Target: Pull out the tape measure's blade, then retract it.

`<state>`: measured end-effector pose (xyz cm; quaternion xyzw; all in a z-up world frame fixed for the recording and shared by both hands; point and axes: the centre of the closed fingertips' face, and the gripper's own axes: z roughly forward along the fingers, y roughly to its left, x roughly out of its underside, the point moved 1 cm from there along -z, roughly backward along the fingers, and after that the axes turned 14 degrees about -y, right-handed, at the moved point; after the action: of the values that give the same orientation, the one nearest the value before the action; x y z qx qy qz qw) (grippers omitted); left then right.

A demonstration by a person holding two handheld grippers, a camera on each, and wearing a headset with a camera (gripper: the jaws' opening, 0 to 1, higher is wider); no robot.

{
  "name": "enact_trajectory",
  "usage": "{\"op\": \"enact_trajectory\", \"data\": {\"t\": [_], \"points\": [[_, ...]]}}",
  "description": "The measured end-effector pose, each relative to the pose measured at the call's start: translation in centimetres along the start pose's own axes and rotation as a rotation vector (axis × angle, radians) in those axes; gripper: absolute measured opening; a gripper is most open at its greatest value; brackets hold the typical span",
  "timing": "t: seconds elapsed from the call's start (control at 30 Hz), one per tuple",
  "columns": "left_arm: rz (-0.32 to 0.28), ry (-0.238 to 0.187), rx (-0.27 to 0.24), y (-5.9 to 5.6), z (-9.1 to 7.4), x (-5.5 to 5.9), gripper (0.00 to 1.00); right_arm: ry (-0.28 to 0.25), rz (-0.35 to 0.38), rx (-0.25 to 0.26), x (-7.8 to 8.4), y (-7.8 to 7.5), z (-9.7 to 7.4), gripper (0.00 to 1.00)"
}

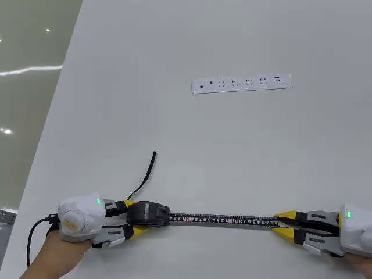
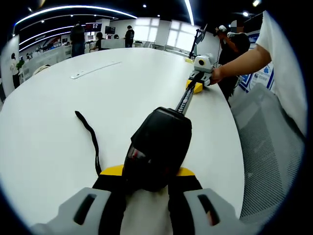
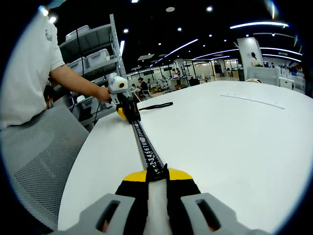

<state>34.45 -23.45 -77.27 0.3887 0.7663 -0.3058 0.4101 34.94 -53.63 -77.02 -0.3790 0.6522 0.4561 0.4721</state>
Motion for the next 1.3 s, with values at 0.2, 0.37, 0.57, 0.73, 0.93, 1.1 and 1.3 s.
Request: {"op": "enact_trajectory", "data": {"t": [0.2,0.37,0.57,0.73,0.93,1.1,1.3], "points": [[0.008,0.000,-0.002,0.0,-0.1,0.0,0.30,0.007,0.007,-0.001,0.0,0.0,0.1,0.13],[0.008,0.001,-0.001,0.0,0.0,-0.1,0.30,0.006,0.012,0.003,0.0,0.0,0.1,0.13],[0.010,0.007,-0.004,0.0,0.0,-0.1,0.30,0.004,0.029,0.006,-0.1,0.0,0.2,0.13],[0.006,0.029,-0.012,0.0,0.0,-0.1,0.31,0.005,0.034,0.018,-0.1,-0.2,0.6,0.14],[0.014,0.024,-0.018,-0.1,0.2,-0.4,0.38,-0.001,0.052,0.010,-0.2,0.2,0.6,0.19],[0.007,0.028,-0.024,0.0,0.2,-0.5,0.43,0.004,0.046,-0.003,-0.4,0.8,1.2,0.26],[0.007,0.027,-0.035,0.0,-0.2,-0.6,0.48,0.001,0.047,-0.001,-0.5,0.9,1.5,0.33]]}}
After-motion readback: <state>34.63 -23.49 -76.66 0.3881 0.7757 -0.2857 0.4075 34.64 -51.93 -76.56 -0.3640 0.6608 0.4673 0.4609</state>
